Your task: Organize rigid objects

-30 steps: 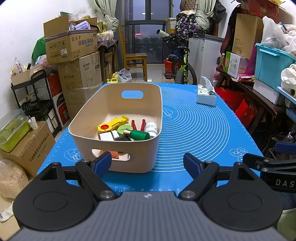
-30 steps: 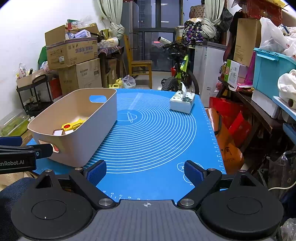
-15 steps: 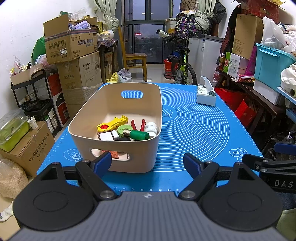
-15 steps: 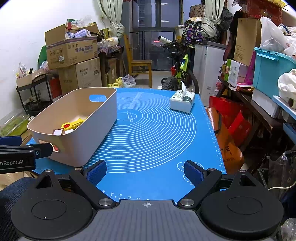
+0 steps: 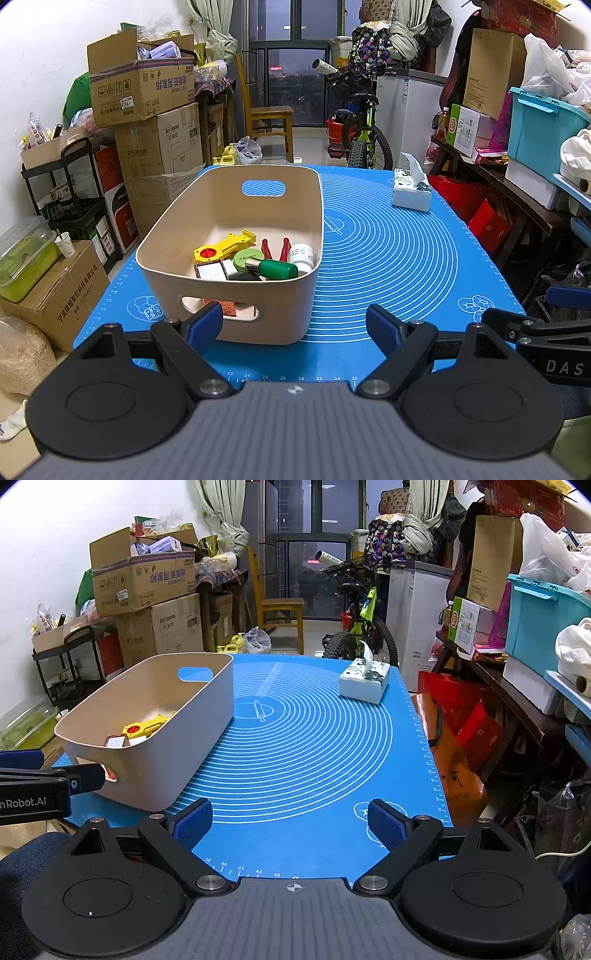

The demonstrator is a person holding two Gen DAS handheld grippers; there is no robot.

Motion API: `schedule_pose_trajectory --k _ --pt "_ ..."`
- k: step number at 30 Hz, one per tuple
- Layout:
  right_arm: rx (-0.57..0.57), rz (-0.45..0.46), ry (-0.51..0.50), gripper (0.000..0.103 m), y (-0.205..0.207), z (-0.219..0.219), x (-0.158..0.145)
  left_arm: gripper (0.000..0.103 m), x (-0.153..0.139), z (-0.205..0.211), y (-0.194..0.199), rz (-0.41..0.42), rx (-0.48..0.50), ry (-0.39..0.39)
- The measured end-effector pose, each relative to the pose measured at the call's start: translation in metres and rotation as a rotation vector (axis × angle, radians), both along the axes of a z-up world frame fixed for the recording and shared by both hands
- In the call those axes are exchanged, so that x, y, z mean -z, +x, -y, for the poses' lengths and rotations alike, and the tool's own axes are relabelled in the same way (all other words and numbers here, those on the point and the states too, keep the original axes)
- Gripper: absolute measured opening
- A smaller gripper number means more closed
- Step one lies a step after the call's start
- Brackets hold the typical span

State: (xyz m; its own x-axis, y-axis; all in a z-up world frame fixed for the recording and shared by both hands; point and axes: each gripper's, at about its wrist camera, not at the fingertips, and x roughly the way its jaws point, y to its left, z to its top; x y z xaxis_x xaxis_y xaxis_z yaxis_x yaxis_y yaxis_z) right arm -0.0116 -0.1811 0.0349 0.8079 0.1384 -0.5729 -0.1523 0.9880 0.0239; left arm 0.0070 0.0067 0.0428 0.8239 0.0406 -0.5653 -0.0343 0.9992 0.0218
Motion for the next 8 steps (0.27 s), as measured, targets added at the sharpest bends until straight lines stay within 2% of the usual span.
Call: schedule_pose_trajectory --k 8 --pt "0.001 0.000 0.000 0.092 -0.0001 -0.0002 -0.0001 0.085 0.0000 -0.0004 0.0001 -0.001 0.000 -0.001"
